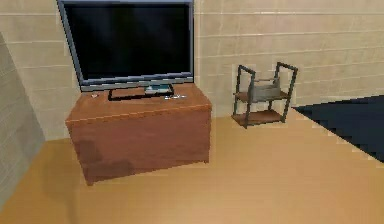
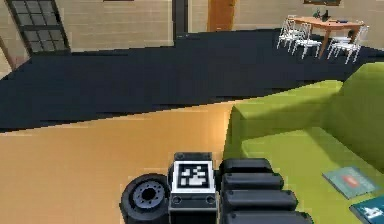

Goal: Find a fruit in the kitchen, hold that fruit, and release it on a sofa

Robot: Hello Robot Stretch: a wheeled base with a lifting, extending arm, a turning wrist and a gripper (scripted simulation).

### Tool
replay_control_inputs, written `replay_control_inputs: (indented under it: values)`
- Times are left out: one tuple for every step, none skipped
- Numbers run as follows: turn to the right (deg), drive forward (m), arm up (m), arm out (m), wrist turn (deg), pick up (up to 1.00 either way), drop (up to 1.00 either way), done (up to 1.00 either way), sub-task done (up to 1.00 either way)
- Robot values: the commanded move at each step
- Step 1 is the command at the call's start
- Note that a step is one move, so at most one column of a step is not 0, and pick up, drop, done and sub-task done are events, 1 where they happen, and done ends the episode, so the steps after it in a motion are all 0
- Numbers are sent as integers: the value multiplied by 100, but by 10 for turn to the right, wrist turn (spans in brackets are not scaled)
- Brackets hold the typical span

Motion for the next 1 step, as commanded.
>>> replay_control_inputs:
  values:
    - [450, 0, 0, 0, 0, 0, 0, 0, 0]
